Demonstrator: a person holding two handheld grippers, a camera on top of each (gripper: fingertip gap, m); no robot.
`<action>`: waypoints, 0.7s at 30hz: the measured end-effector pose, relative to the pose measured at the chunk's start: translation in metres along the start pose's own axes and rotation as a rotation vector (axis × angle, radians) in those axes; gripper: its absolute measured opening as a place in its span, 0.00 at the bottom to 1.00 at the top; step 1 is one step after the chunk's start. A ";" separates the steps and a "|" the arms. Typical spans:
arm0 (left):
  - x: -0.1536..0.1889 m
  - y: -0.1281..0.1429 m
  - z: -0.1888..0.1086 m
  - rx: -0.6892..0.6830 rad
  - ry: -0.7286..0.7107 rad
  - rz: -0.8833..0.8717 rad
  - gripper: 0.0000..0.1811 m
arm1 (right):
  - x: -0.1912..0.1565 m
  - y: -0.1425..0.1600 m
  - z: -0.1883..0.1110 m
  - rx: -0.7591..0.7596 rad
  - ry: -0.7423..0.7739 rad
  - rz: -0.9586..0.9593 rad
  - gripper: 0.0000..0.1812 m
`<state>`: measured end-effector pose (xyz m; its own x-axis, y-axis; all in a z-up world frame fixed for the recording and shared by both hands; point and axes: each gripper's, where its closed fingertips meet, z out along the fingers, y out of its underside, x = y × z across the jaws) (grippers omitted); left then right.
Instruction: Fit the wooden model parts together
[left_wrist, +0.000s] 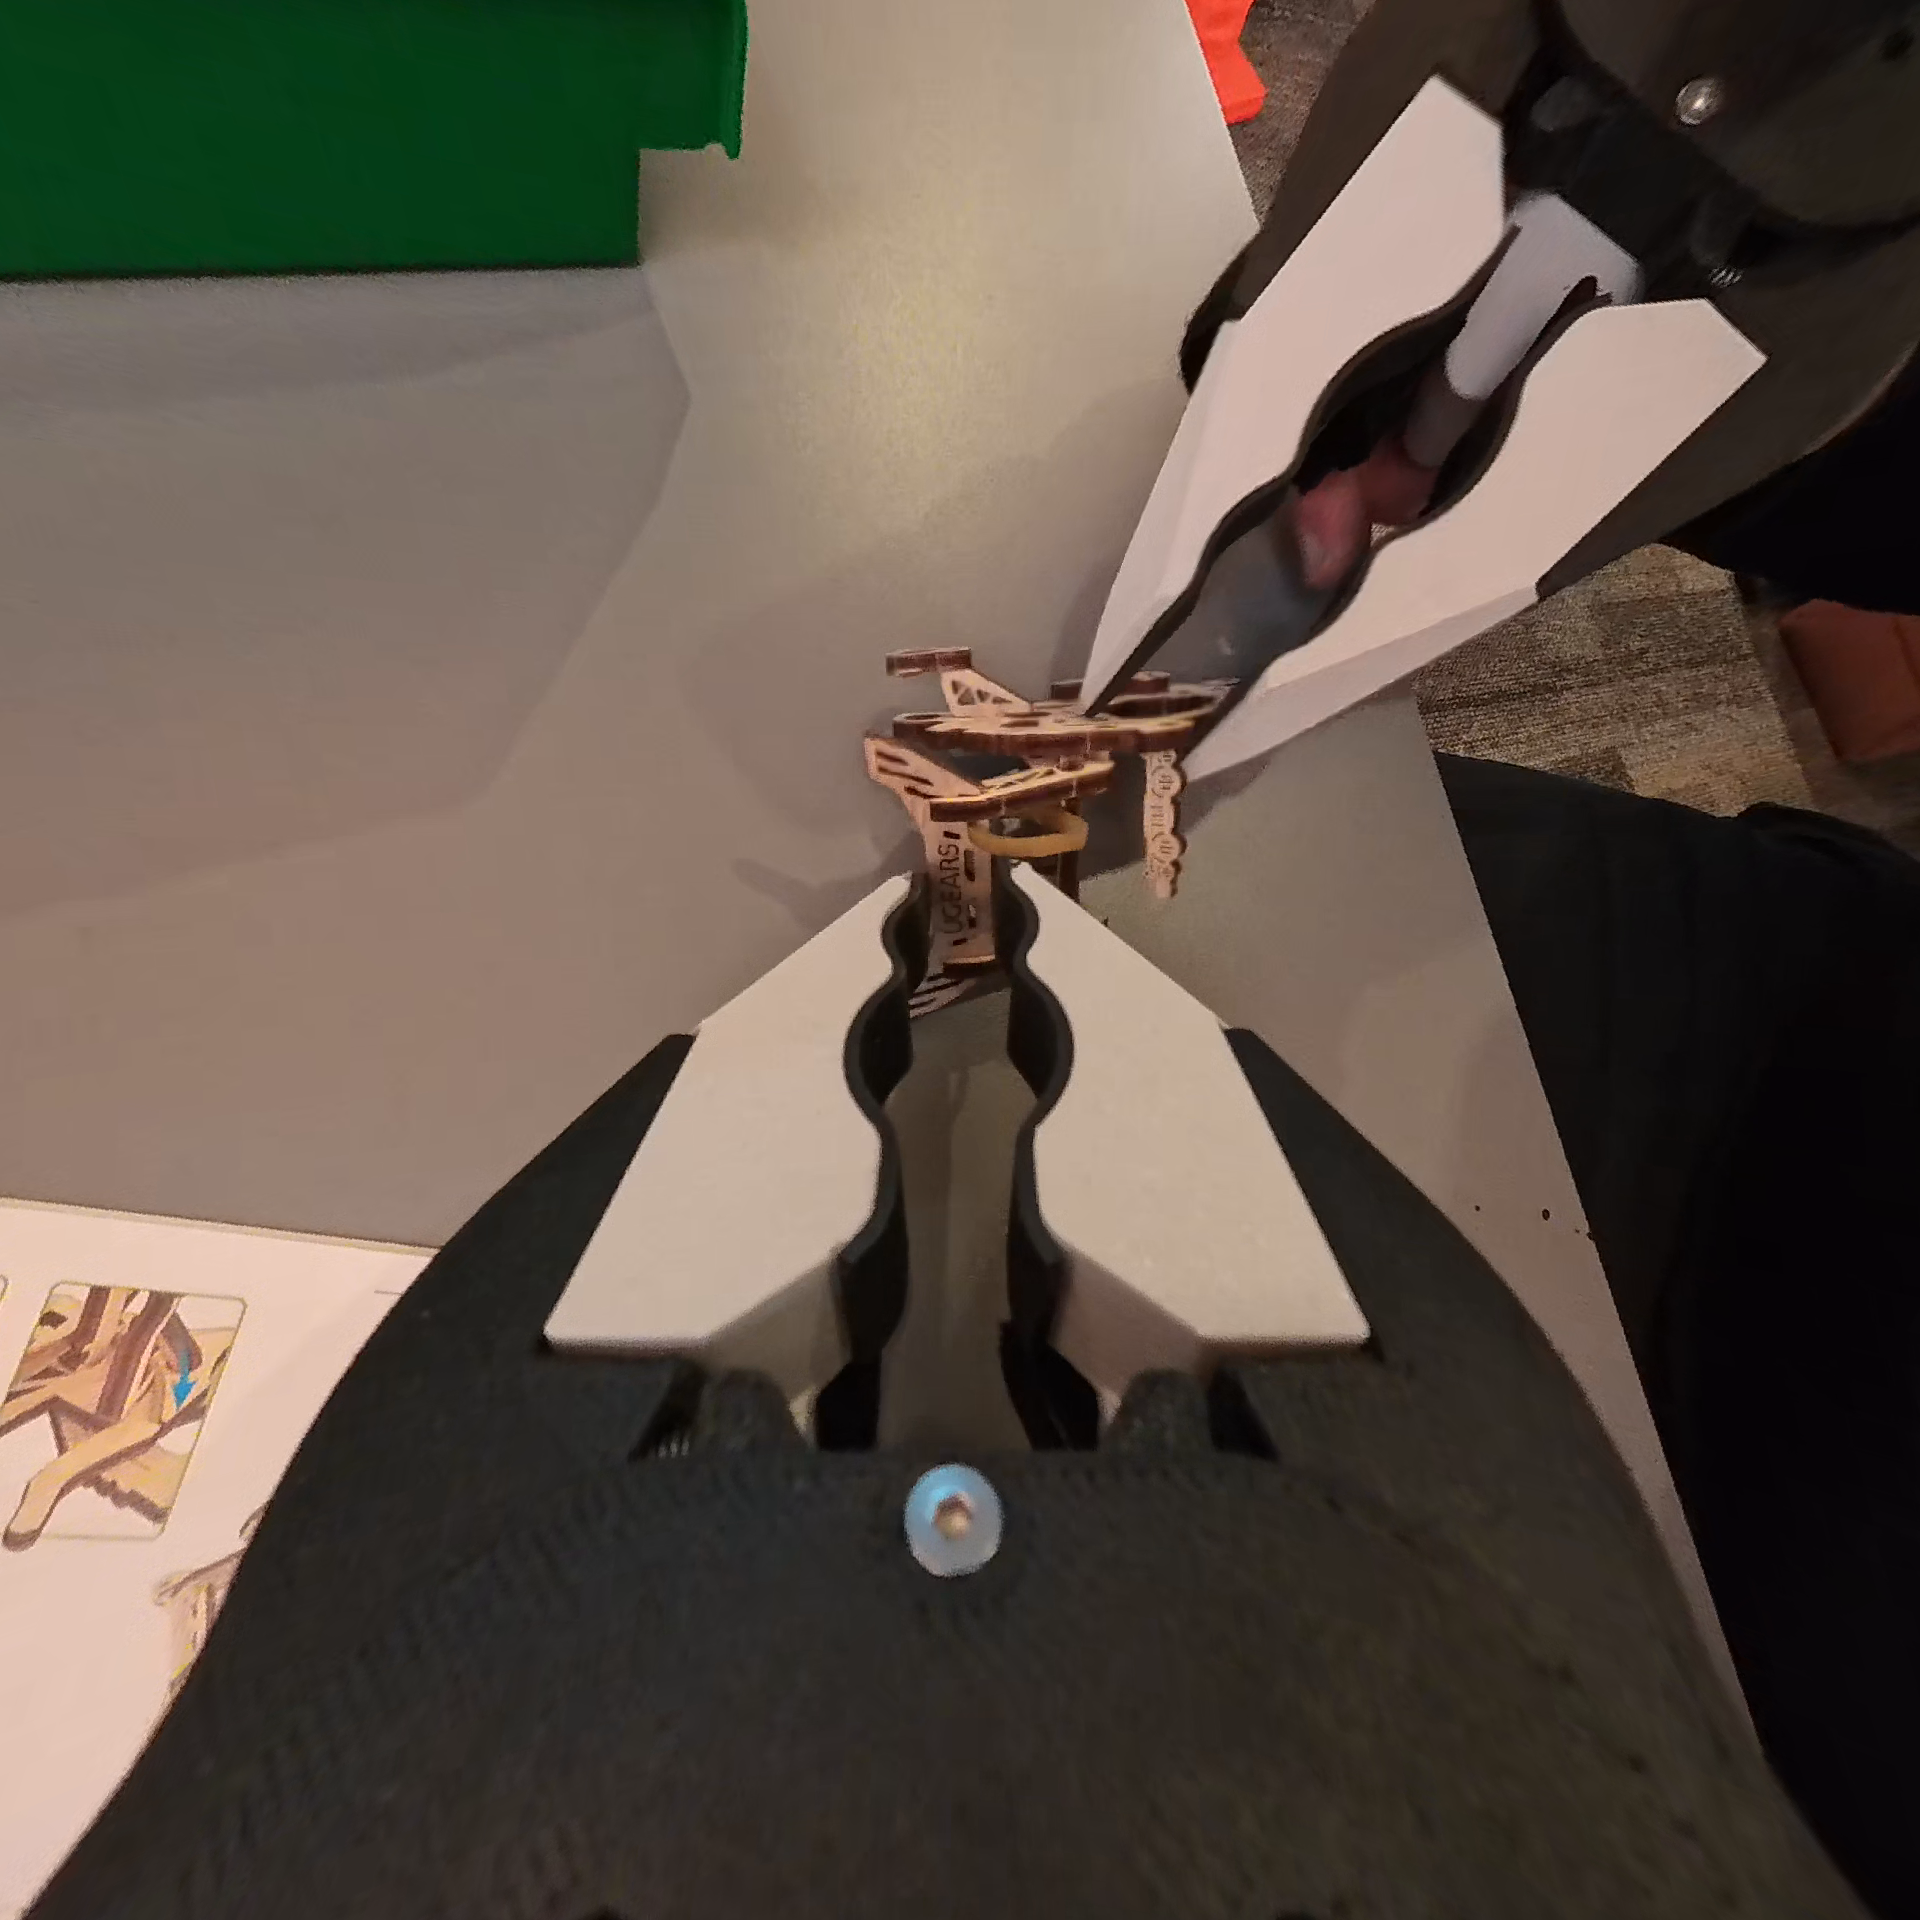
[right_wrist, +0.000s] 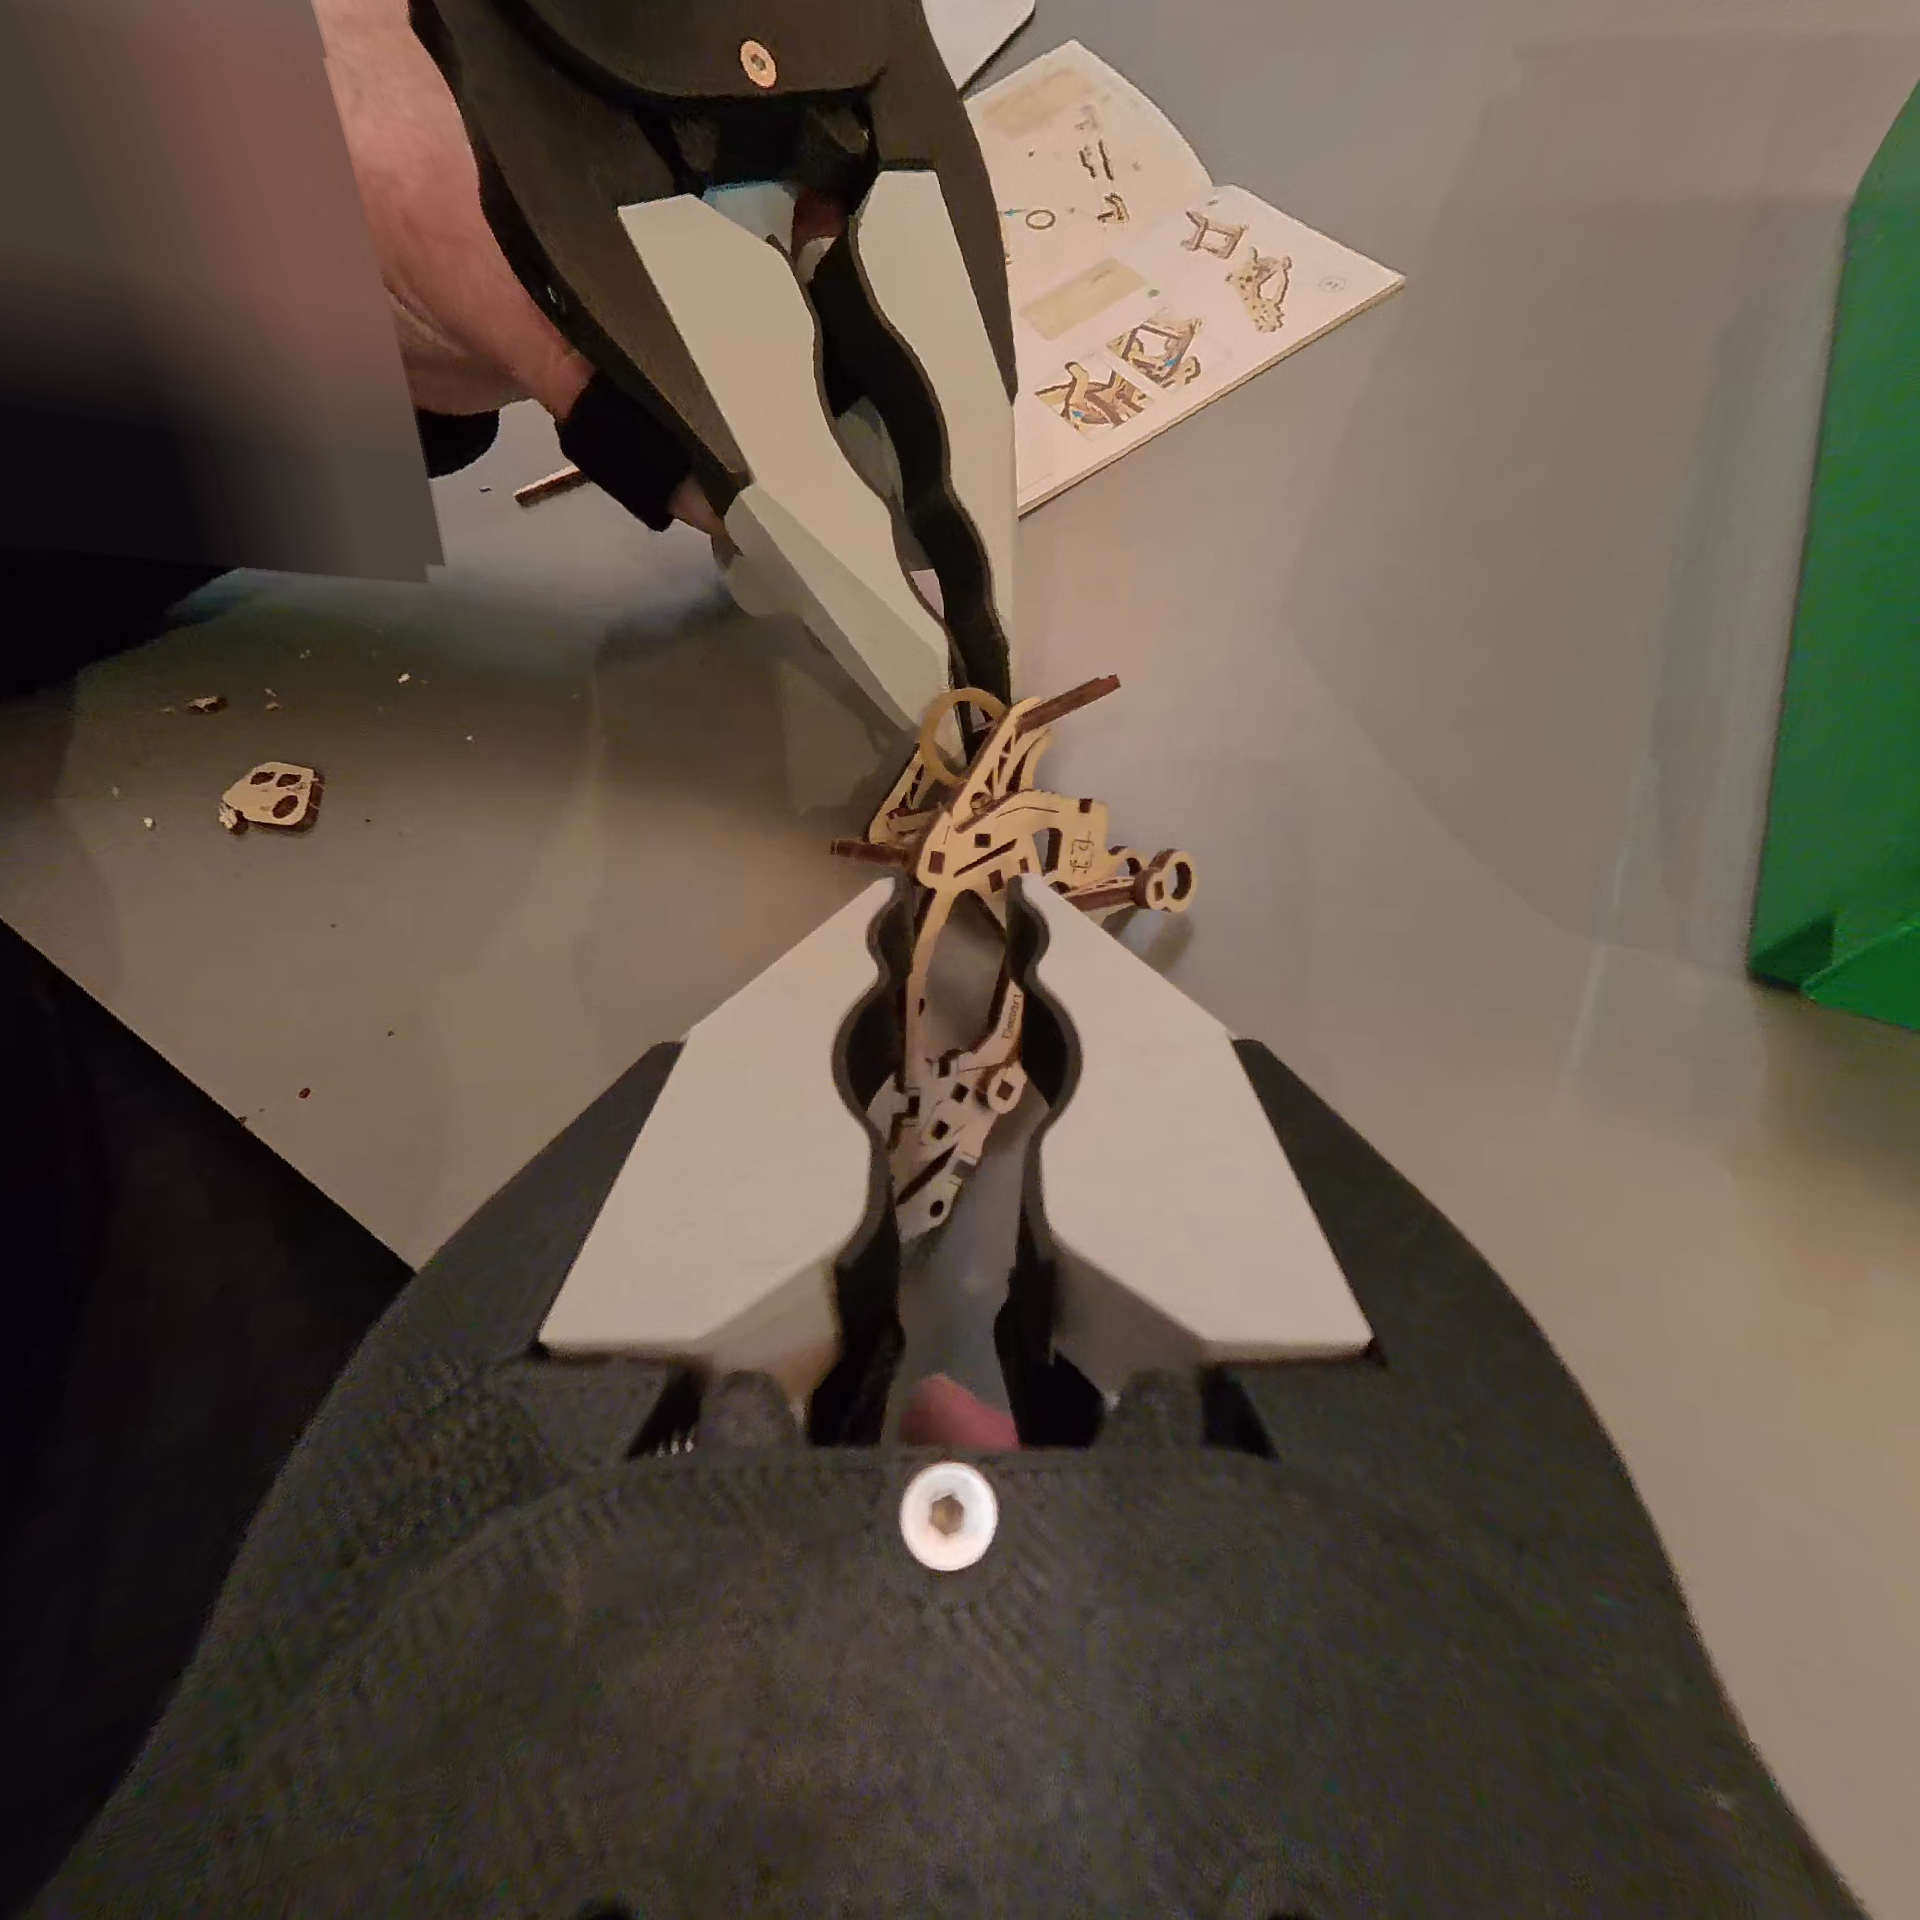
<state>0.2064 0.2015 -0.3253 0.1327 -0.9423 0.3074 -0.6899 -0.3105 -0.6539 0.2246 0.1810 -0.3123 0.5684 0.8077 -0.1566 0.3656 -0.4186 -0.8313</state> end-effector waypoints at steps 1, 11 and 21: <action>0.000 0.000 0.000 0.001 0.003 -0.002 0.05 | 0.000 0.000 0.000 0.003 0.001 -0.002 0.07; 0.001 0.000 0.000 0.009 0.026 -0.013 0.05 | -0.001 0.000 -0.002 0.039 -0.063 0.097 0.08; 0.001 0.003 -0.002 0.002 0.053 -0.003 0.05 | -0.005 0.008 -0.004 -0.047 -0.074 -0.015 0.18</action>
<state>0.2028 0.1999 -0.3252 0.0972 -0.9334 0.3453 -0.6882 -0.3137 -0.6542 0.2277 0.1716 -0.3161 0.5072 0.8419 -0.1844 0.4089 -0.4234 -0.8084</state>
